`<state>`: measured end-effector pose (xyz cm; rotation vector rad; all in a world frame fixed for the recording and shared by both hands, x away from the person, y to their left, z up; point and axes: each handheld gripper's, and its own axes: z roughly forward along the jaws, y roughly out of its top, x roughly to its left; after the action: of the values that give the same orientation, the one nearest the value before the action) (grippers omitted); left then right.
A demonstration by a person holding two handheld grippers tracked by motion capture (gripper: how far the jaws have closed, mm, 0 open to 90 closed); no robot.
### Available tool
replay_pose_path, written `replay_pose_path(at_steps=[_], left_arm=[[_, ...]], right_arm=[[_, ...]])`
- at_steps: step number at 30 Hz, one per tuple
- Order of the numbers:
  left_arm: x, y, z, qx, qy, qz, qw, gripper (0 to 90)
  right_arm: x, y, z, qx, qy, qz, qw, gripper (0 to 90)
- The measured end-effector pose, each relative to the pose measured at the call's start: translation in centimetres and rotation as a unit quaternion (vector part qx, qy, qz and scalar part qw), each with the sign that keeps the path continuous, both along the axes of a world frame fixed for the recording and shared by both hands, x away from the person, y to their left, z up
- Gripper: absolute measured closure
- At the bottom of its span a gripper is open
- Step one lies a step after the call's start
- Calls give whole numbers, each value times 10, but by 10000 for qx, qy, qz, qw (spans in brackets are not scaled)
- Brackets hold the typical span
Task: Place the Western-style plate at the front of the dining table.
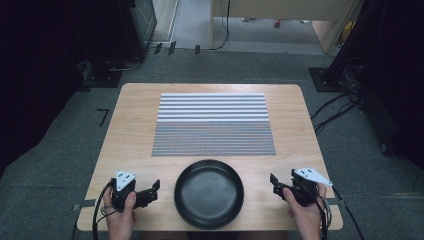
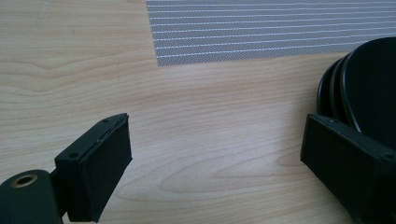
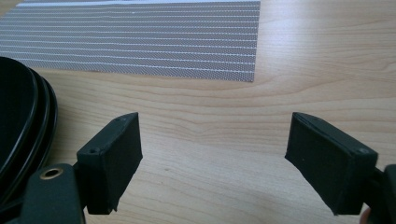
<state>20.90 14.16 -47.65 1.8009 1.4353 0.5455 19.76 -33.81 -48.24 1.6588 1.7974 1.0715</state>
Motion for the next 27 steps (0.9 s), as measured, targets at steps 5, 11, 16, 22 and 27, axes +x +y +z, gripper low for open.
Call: replay_pose_path(at_steps=[5,11,16,22,27], left_arm=[[-1,-5,1,-11,-6,-66,10000,85],[-2,-9,2,-45,-15,-121,9999,86],[-3,-11,2,-53,-5,-161,9999,86],[-4,-15,2,-91,1,-216,9997,86],[-5,-18,3,-118,-3,-268,9996,86]], right_arm=[[-1,6,1,2,-34,40,10000,180],[-1,14,1,-14,-47,129,9999,182],[-2,21,1,-25,-55,191,9998,184],[-2,27,2,26,-65,233,9997,188],[-2,31,2,67,-79,273,9996,191]])
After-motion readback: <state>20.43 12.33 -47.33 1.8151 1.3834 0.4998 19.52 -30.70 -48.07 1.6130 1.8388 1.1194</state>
